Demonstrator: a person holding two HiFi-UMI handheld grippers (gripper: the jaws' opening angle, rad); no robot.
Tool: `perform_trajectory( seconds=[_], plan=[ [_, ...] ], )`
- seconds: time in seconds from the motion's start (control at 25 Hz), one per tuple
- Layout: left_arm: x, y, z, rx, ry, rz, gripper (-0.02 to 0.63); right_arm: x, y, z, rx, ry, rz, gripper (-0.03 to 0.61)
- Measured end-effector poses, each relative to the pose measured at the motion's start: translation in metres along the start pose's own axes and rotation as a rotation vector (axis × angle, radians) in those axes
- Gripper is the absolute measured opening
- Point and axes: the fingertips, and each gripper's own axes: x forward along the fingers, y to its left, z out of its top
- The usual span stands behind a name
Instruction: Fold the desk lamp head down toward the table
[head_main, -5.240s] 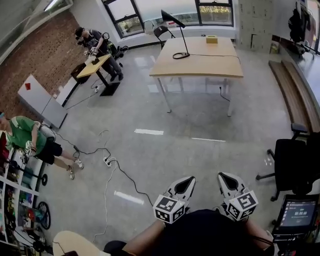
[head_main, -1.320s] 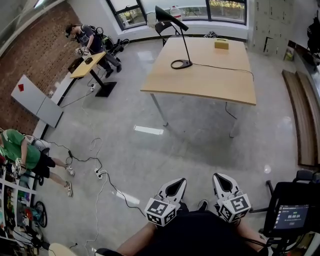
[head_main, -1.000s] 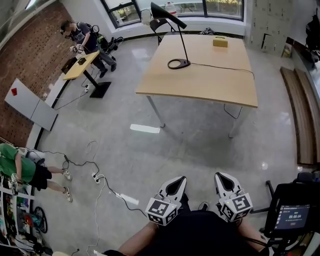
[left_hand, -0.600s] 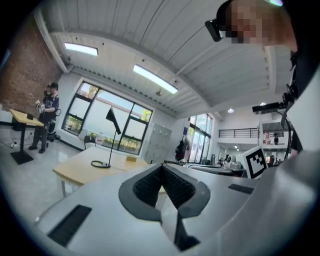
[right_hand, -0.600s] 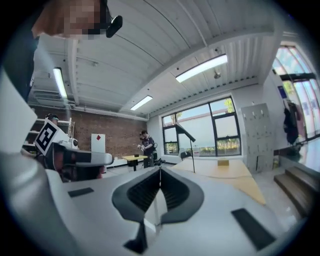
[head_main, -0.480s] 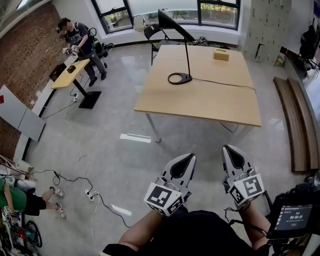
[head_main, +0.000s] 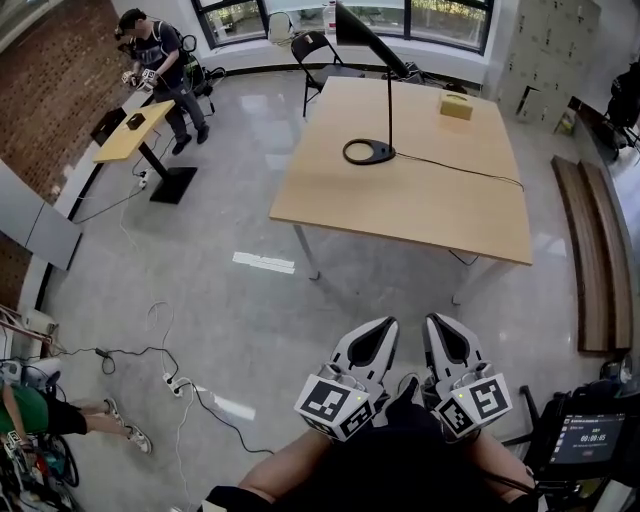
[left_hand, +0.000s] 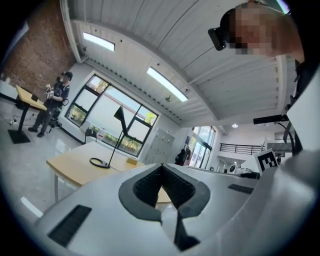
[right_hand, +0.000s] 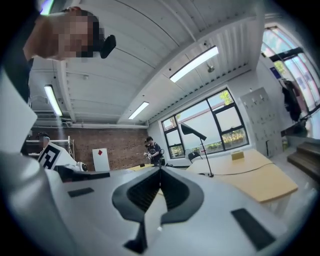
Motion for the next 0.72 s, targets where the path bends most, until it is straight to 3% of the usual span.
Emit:
perform_trajectory(
  seconds=[0.16, 0.44, 0.56, 0.72],
  plan=[
    [0.016, 0.006, 0.005, 0.028, 0.008, 0.032, 0.003, 0.018, -0.008, 0.002, 0.025, -0.01, 0.051, 0.005],
    [0.075, 0.01, 0.029, 0.16, -0.038, 0.129, 0.003, 0.067, -0.056, 0.025, 0.066, -0.056, 0.204, 0.005],
    [0.071, 0.02, 0.047, 0.202, -0.084, 0.222, 0.003, 0.09, -0.048, 0.034, 0.073, -0.054, 0.302, 0.005],
    [0.034, 0.054, 0.053, 0.203, -0.135, 0.417, 0.003, 0.122, -0.009, 0.021, 0.079, -0.022, 0.484, 0.005]
  ],
)
